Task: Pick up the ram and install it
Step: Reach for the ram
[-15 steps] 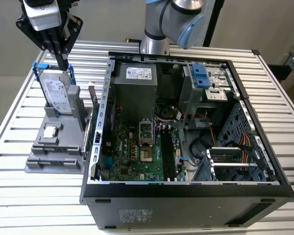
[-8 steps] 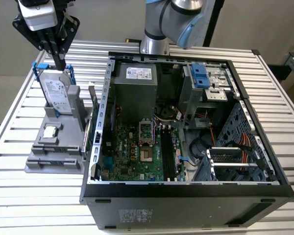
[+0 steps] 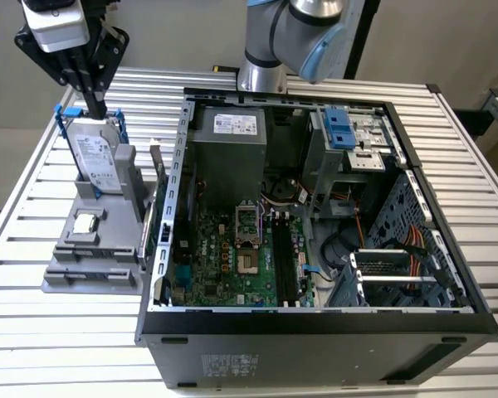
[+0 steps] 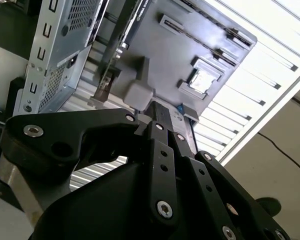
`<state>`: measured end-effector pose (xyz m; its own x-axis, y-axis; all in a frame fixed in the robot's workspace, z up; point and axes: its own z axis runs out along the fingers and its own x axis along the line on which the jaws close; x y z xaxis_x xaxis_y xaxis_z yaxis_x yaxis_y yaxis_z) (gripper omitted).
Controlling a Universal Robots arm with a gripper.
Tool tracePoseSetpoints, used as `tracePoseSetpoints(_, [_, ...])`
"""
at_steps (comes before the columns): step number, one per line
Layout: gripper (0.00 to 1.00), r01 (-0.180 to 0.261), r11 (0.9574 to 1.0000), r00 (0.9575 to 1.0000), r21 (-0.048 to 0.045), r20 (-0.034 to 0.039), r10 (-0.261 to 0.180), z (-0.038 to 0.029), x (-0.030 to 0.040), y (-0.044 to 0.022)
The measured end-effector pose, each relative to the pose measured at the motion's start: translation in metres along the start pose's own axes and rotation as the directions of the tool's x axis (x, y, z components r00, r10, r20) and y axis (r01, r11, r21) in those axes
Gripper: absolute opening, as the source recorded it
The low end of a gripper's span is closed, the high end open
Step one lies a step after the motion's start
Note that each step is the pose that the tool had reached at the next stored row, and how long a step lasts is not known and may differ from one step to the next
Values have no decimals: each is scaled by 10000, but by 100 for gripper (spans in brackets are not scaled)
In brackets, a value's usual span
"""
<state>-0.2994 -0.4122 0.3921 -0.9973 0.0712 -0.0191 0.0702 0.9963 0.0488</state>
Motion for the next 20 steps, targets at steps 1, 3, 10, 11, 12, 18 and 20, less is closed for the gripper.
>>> tracePoseSetpoints(1, [0, 0, 10000, 10000, 0, 0, 0, 0, 9, -1])
tracePoseSetpoints(3, [0, 0, 10000, 10000, 1, -1, 0, -1, 25, -4])
tracePoseSetpoints(10, [0, 0, 10000, 10000, 0, -1, 0, -2, 81, -14])
tracePoseSetpoints(11, [0, 0, 10000, 10000, 0, -1, 0, -2, 92, -16])
tracePoseSetpoints(12, [0, 0, 10000, 10000, 1, -1, 0, -3, 103, -18])
tracePoseSetpoints(18, [0, 0, 10000, 10000, 0, 0, 0, -4, 165, -26])
tracePoseSetpoints(20, [0, 0, 10000, 10000, 1, -1, 0, -4, 186, -28])
